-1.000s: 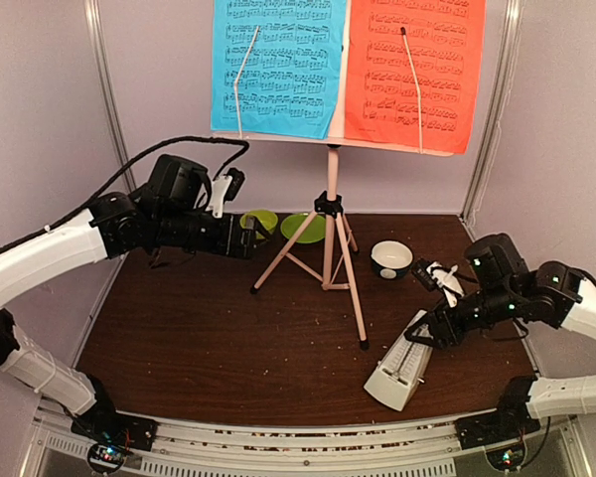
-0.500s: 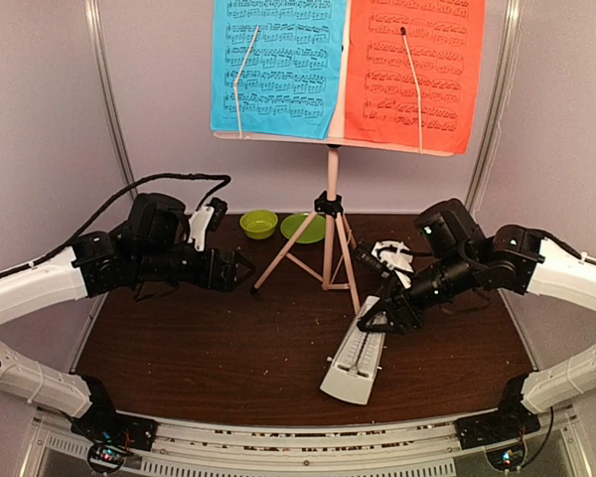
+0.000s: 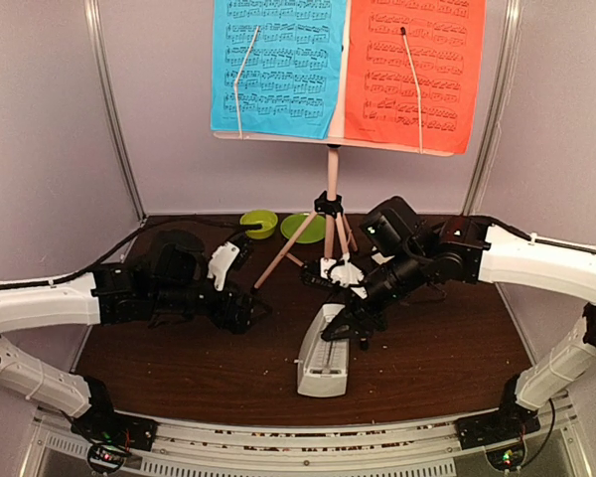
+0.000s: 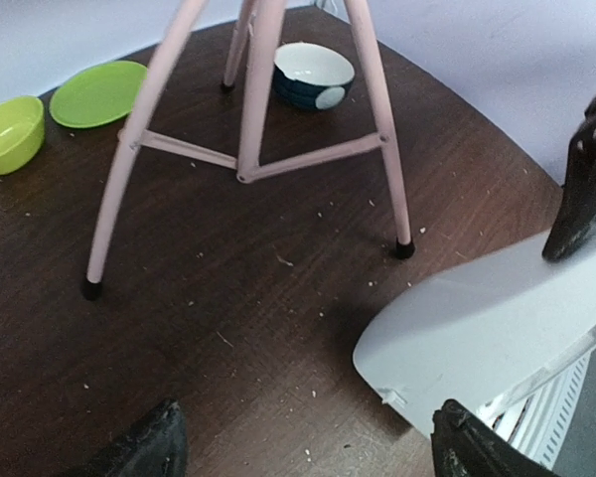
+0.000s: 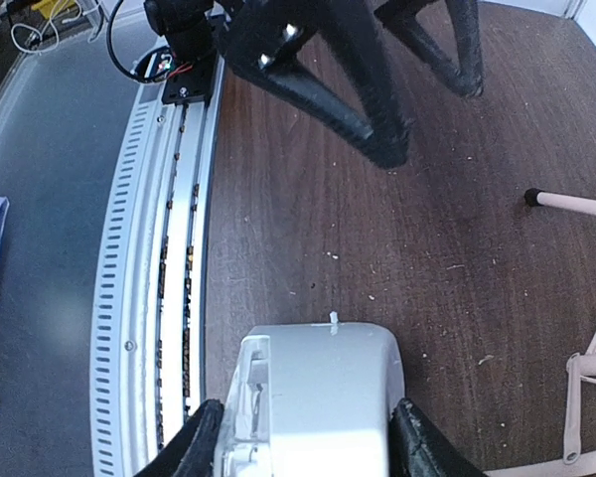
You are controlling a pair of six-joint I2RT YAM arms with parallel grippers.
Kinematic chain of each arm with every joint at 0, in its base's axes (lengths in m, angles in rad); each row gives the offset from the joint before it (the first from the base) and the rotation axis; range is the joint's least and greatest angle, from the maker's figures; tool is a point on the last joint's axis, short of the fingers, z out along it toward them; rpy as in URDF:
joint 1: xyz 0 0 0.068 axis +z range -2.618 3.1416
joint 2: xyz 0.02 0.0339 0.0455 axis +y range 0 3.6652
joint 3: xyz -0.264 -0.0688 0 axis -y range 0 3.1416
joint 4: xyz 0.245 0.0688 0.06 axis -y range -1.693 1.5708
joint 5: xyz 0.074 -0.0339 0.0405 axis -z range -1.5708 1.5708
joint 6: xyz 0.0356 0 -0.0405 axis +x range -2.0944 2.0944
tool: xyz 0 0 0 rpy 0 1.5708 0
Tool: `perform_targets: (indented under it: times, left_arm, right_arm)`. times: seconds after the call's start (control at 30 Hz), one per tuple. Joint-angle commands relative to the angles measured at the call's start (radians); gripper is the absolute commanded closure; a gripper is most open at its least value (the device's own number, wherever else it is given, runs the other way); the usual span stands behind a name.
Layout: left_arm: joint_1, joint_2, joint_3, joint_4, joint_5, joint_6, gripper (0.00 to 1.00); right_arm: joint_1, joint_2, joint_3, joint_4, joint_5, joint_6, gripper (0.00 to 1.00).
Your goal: Set up the instrument practice props
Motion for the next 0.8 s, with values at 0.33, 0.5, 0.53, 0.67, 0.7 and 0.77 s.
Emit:
perform_targets:
  times: [0.33,0.5,0.53,0.67,0.7,0.77]
  left_arm:
    - [-0.068,0.205,-0.212,0.532,0.272,0.164,0.23]
    - [-0.082,0.323,-0.192,0.607,0.274,0.222,0.30]
    - [-0.082,0.341,-0.198,0.636,0.274,0.226,0.32]
    - [-0.104,0.393,-0.233,0.728,0.257,0.246,0.27]
    - [-0.114,0.397,-0.247,0.750,0.244,0.258,0.26]
    - [-0.135,0.406,-0.267,0.782,0.205,0.284,0.25]
  right_arm:
    - [0.012,-0.133,-0.181,0.215,0.079,-0.144,0.93]
    - [0.018,-0.194,-0.244,0.269,0.133,-0.171,0.93]
    - [0.019,-0.202,-0.257,0.273,0.140,-0.177,0.92]
    - [0.018,-0.221,-0.268,0.269,0.158,-0.194,0.93]
    - [0.019,-0.225,-0.271,0.270,0.161,-0.197,0.93]
    - [0.021,-0.235,-0.277,0.275,0.167,-0.207,0.94]
